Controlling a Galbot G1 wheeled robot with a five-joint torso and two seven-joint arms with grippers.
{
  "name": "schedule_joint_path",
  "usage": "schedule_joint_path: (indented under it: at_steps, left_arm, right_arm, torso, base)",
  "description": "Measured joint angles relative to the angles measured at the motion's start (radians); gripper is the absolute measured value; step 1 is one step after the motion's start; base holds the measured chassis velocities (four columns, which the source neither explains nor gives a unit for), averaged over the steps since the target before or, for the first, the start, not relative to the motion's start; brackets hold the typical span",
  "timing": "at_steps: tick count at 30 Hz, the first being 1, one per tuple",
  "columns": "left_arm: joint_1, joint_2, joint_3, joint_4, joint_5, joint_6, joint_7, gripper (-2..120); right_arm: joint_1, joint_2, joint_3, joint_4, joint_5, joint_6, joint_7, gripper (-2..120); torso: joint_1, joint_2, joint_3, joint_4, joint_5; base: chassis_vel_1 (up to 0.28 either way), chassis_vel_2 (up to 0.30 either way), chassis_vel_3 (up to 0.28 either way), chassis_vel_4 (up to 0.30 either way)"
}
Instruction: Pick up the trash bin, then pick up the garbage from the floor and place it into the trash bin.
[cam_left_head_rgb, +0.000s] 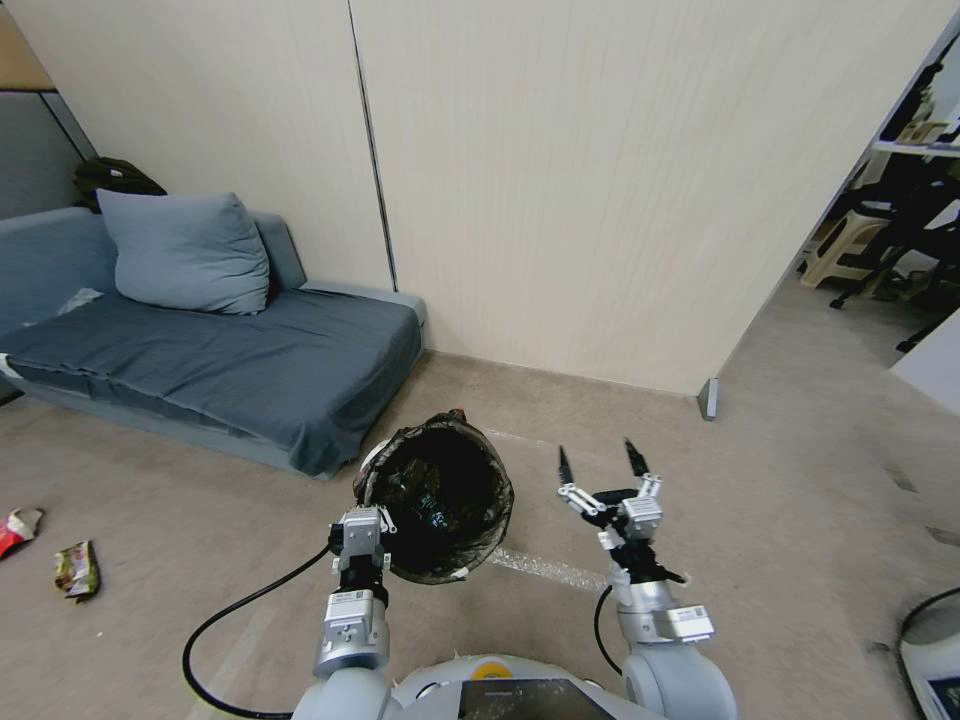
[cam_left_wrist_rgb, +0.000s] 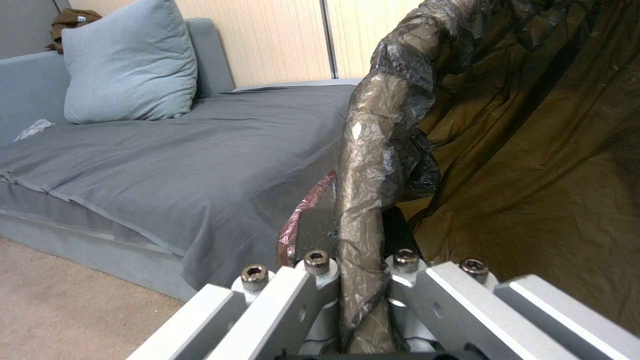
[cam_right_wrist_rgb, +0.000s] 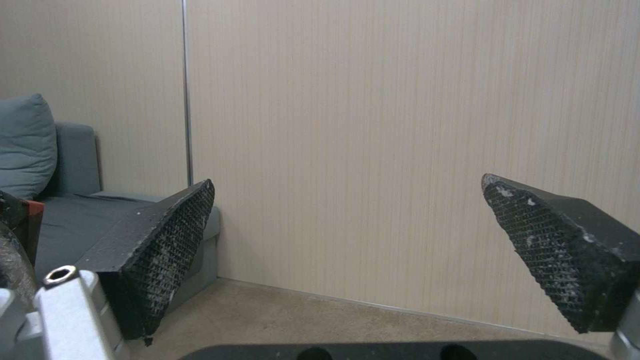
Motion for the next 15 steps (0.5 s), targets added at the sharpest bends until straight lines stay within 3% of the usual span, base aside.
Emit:
schedule_joint_path:
  at_steps: [15]
  left_arm:
    - [0.002, -0.007, 0.002, -0.006, 0.002, 0.015, -0.004, 0]
  right_arm:
    - [0.01, 0.009, -0.02, -0.015, 0.026, 0.026, -0.008, 100]
  torso:
    - [0.0, 0.0, 0.0, 0.0, -0.0001]
  base:
    - [0.017, 0.019, 0.015, 0.014]
